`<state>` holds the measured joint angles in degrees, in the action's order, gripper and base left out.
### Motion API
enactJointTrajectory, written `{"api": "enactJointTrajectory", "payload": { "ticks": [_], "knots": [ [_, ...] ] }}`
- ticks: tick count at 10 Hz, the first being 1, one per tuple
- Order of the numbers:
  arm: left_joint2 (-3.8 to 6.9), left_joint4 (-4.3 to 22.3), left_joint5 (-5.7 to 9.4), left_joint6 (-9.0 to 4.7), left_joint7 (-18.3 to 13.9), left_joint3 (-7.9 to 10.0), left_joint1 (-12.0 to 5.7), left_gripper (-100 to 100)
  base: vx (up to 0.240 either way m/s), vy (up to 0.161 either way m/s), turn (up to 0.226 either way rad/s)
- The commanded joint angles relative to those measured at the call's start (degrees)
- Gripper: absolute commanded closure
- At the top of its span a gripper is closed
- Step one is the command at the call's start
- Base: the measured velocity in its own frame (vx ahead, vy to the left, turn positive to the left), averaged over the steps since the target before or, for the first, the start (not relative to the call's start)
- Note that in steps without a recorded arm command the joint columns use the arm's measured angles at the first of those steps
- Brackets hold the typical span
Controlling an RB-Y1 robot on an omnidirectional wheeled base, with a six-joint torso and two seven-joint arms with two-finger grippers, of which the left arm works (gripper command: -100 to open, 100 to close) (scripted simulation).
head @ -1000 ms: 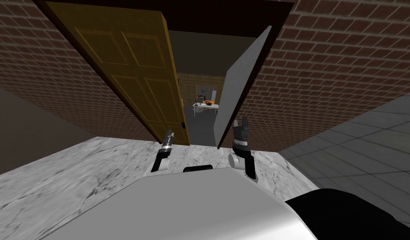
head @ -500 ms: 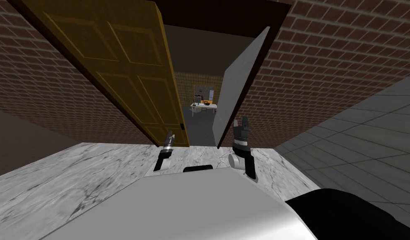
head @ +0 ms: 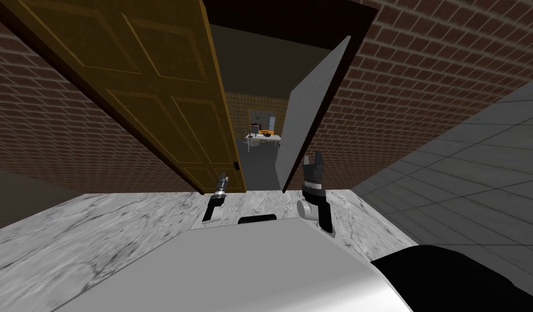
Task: Push the door open
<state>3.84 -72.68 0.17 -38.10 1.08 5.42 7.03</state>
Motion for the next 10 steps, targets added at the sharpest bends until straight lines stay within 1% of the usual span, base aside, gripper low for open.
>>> {"api": "enactJointTrajectory", "payload": {
  "ticks": [1, 3, 4, 6, 7, 8, 10],
  "knots": [
    [-0.02, 2.47, 0.19, -0.52, -0.06, 0.26, -0.81, -100, 0.033, 0.062, -0.081],
    [-0.28, 5.75, 0.46, -1.17, -0.04, 0.62, -2.13, -100, 0.047, 0.089, -0.151],
    [-0.28, 6.30, 0.46, -1.17, -0.04, 0.62, -2.13, -100, 0.035, 0.082, -0.031],
    [-0.59, 9.79, 0.70, -1.77, -0.01, 0.96, -3.33, -100, 0.037, 0.072, -0.090],
    [-0.75, 11.17, 0.83, -2.06, 0.00, 1.13, -3.92, -100, 0.061, 0.096, -0.134],
    [-0.75, 11.53, 0.83, -2.06, 0.00, 1.13, -3.92, -100, 0.038, 0.066, -0.028],
    [-1.08, 14.74, 1.05, -2.60, 0.02, 1.43, -5.03, -100, 0.026, 0.068, -0.090]
  ]
}}
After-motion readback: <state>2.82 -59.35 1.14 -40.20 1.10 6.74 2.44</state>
